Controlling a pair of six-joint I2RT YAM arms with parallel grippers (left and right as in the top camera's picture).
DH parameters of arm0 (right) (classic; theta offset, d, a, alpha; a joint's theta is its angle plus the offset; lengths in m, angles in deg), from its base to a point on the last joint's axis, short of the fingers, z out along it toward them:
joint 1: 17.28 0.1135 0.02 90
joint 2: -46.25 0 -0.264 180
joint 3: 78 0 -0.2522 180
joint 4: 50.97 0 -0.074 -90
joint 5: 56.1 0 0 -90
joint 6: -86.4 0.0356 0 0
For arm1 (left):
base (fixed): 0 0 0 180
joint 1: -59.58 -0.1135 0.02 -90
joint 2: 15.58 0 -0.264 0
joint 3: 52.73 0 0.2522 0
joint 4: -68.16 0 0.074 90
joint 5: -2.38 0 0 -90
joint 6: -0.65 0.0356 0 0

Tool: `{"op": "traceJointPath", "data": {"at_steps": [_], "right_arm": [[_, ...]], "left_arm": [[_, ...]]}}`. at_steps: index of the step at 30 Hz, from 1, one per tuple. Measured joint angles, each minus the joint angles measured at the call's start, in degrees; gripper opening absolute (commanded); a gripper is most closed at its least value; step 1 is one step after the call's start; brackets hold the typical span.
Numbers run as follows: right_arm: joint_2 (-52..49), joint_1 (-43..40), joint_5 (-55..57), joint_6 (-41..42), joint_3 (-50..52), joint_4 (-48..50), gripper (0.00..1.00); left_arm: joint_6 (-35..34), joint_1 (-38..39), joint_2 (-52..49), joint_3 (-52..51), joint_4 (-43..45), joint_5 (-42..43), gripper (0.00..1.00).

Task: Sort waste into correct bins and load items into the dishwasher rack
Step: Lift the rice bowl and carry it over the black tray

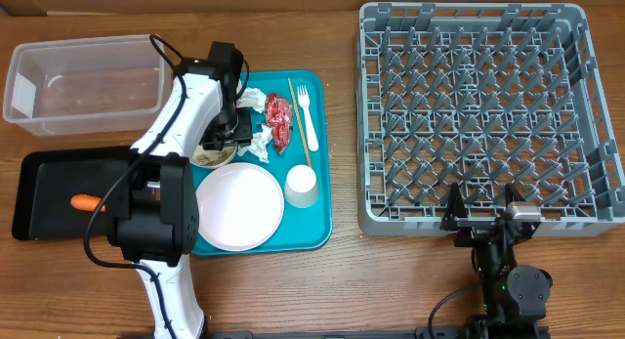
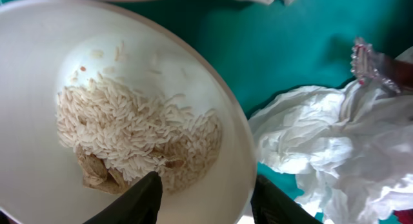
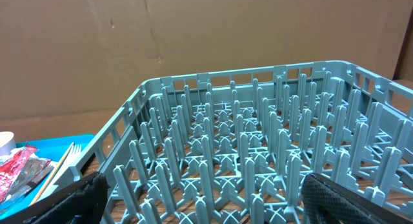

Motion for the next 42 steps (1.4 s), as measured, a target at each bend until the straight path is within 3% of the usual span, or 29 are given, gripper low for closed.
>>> {"op": "traceJointPath", "data": {"at_steps": [7, 10, 13, 27, 42], "right_arm": [[0.0, 0.0, 0.0, 0.0, 0.0, 0.0, 1.00], [0.0, 0.0, 0.0, 0.0, 0.0, 0.0, 1.00], [0.0, 0.0, 0.0, 0.0, 0.0, 0.0, 1.00], [0.0, 0.0, 0.0, 0.0, 0.0, 0.0, 1.00], [0.0, 0.0, 0.0, 0.0, 0.0, 0.0, 1.00]], "left_arm": [[0.3, 0.0, 0.0, -0.3, 0.2, 0.3, 0.28], [0.3, 0.2, 0.0, -0.3, 0.4, 1.0, 0.13], [0.7, 0.3, 0.0, -0.3, 0.5, 1.0, 0.04], [1.0, 0.3, 0.0, 2.1, -1.7, 0.3, 0.04], [-0.6, 0.1, -0.4, 27.3, -21.5, 0.7, 0.04]]}}
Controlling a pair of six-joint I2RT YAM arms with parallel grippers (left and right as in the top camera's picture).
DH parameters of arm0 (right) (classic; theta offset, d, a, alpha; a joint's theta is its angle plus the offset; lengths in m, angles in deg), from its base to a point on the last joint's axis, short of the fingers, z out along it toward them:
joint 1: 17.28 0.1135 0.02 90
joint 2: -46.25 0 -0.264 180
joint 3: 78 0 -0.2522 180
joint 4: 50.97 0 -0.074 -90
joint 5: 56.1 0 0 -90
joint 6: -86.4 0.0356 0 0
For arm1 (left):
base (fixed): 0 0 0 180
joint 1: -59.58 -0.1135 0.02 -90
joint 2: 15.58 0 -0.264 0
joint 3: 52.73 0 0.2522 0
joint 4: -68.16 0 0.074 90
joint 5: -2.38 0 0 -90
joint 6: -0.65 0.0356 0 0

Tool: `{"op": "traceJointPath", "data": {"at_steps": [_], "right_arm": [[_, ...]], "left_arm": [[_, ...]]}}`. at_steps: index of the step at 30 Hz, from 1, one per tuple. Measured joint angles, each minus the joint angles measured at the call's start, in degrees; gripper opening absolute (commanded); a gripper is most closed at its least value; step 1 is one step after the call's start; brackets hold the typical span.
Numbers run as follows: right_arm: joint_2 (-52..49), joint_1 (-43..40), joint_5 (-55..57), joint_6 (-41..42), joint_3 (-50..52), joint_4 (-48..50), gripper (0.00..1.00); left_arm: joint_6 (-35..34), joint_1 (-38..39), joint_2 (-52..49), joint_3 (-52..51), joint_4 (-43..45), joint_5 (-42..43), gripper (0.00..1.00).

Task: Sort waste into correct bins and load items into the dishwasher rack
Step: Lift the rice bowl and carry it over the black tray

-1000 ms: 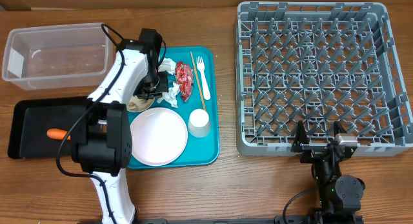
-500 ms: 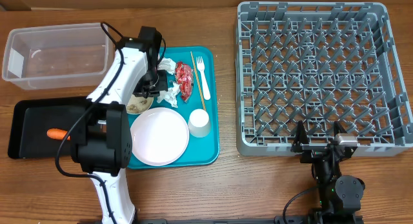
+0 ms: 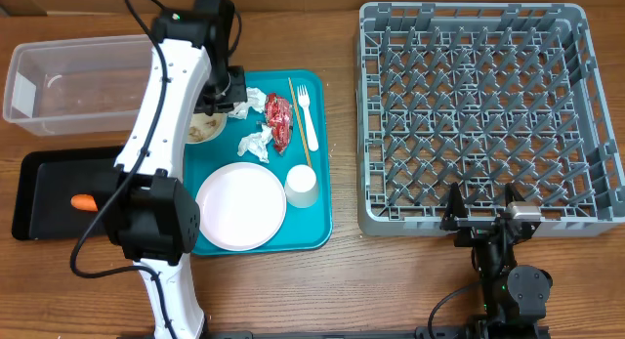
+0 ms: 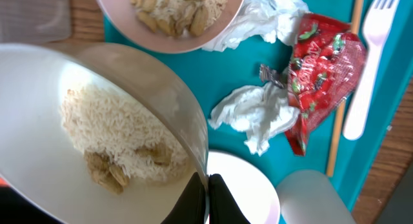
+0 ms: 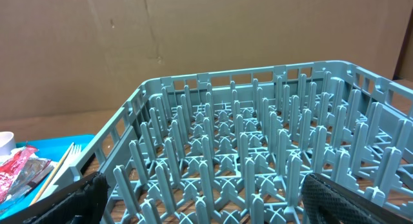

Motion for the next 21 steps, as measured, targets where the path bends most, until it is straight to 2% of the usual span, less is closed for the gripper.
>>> {"op": "traceJointPath", "data": {"at_steps": [5, 9, 15, 21], "right_arm": [[0.0, 0.0, 0.0, 0.0, 0.0, 0.0, 1.00], [0.0, 0.0, 0.0, 0.0, 0.0, 0.0, 1.00], [0.0, 0.0, 0.0, 0.0, 0.0, 0.0, 1.00], [0.0, 0.0, 0.0, 0.0, 0.0, 0.0, 1.00]], "left_arm": [[-2.3, -1.9, 0.0, 7.8, -7.0, 0.5, 0.04], [-2.7, -5.9, 0.1, 9.2, -7.9, 3.7, 0.04], [-1.5, -16.3, 0.1, 9.2, -8.8, 13.4, 0.04], [4.5, -28.1, 0.1, 9.2, -11.8, 25.5, 0.04]]}}
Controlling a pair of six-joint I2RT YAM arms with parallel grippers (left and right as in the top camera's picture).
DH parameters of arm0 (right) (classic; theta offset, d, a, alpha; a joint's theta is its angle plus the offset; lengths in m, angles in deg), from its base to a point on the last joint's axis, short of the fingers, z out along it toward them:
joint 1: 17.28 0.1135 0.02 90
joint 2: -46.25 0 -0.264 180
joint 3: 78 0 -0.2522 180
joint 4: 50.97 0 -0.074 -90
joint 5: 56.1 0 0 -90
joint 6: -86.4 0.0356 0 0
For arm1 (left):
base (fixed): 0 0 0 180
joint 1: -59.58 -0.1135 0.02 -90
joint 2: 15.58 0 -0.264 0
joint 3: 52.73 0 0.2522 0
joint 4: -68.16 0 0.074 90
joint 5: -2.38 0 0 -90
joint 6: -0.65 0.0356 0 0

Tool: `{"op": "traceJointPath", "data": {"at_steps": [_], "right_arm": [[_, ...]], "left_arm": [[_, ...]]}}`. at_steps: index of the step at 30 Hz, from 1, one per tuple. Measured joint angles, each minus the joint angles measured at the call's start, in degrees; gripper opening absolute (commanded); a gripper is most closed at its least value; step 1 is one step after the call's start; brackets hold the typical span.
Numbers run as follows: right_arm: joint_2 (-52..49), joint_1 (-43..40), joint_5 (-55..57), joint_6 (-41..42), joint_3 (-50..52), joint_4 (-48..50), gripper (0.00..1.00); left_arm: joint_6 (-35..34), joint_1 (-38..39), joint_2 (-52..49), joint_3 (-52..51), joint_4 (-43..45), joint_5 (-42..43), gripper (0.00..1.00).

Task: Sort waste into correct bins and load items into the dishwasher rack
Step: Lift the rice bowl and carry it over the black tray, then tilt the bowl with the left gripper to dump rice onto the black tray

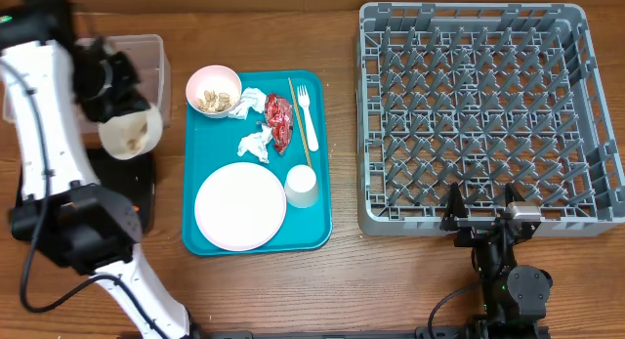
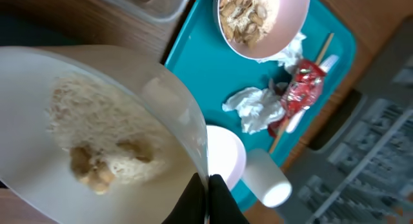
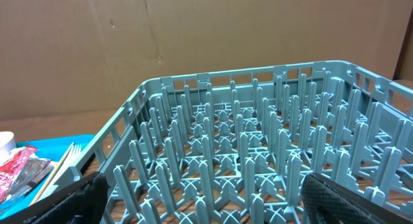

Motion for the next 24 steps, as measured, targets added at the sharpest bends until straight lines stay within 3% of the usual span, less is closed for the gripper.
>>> {"op": "traceJointPath", "data": {"at_steps": [8, 24], "right_arm": [[0.0, 0.0, 0.0, -0.1, 0.0, 0.0, 1.00], [0.0, 0.0, 0.0, 0.0, 0.0, 0.0, 1.00]], "left_arm": [[4.9, -11.1, 0.2, -1.4, 0.0, 9.9, 0.04], [17.1, -23.9, 0.5, -19.8, 2.3, 22.7, 0.04]]}}
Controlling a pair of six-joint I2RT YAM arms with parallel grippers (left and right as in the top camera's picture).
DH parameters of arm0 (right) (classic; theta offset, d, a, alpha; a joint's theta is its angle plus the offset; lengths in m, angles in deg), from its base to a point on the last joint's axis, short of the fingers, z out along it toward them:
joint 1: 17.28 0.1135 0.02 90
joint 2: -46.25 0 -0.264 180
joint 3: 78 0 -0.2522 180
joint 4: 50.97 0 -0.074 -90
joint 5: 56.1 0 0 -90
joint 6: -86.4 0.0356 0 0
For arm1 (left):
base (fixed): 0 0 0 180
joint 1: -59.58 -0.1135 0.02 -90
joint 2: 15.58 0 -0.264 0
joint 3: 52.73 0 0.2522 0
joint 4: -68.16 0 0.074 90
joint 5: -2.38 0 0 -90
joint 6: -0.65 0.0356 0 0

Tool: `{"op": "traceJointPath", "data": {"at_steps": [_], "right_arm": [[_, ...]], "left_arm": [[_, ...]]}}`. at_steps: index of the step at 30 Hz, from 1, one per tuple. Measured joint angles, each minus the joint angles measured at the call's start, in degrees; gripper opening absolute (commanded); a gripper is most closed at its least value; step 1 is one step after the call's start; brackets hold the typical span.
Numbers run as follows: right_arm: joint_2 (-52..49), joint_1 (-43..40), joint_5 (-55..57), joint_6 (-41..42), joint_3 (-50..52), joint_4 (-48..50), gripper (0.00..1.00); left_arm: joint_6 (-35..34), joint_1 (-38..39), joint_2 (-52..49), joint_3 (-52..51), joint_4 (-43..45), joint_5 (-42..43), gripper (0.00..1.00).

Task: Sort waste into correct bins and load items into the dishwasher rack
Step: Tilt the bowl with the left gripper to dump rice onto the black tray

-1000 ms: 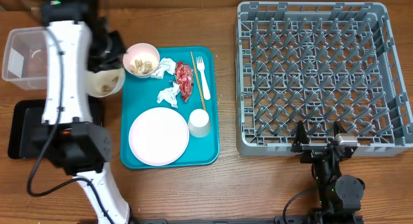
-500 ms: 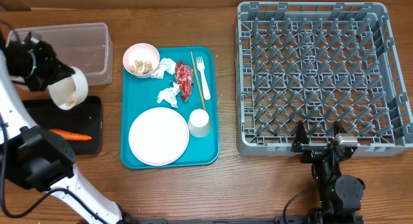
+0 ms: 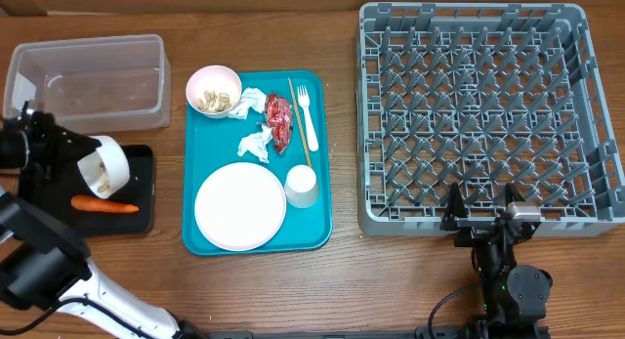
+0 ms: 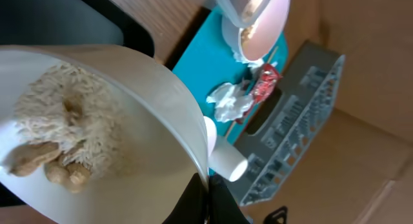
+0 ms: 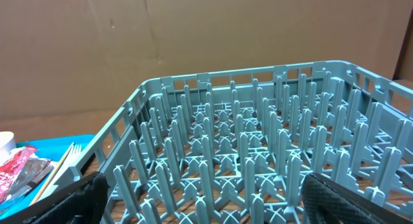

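Observation:
My left gripper (image 4: 208, 192) is shut on the rim of a white bowl (image 3: 105, 168). The bowl is tipped on its side over the black bin (image 3: 145, 183) at the table's left. Rice and brown bits (image 4: 58, 133) still lie inside the bowl. An orange carrot (image 3: 104, 206) lies in the black bin just below it. In front of the grey dishwasher rack (image 3: 488, 114), my right gripper (image 3: 481, 214) stands open, holding nothing; the right wrist view shows the rack pegs (image 5: 226, 146) between its fingers.
The teal tray (image 3: 322, 183) holds a pink bowl of nuts (image 3: 214, 90), a white plate (image 3: 239, 205), a white cup (image 3: 302, 186), crumpled tissues (image 3: 256, 142), a red wrapper (image 3: 279, 120), a fork (image 3: 307, 109) and a chopstick (image 3: 300, 124). A clear bin (image 3: 88, 80) stands at the back left.
The left arm has swung lower and further left. The rice bowl, then held near the clear bin's front corner, now hangs tipped on its side over the black bin.
My left gripper stood open around the rim of the rice bowl on the tray. Then it was shut on the rim, the bowl raised at the tray's left edge. The bowl was then beside the clear bin, and now tilts over the black bin. The right arm stayed still.

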Motion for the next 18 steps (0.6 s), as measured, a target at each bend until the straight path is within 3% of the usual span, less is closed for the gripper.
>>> {"op": "traceJointPath", "data": {"at_steps": [9, 18], "right_arm": [[0.0, 0.0, 0.0, 0.0, 0.0, 0.0, 1.00], [0.0, 0.0, 0.0, 0.0, 0.0, 0.0, 1.00]], "left_arm": [[7.6, -3.3, 0.0, -7.9, 1.0, 10.9, 0.04], [9.5, -6.3, 0.0, -11.2, 3.3, 15.9, 0.04]]}}
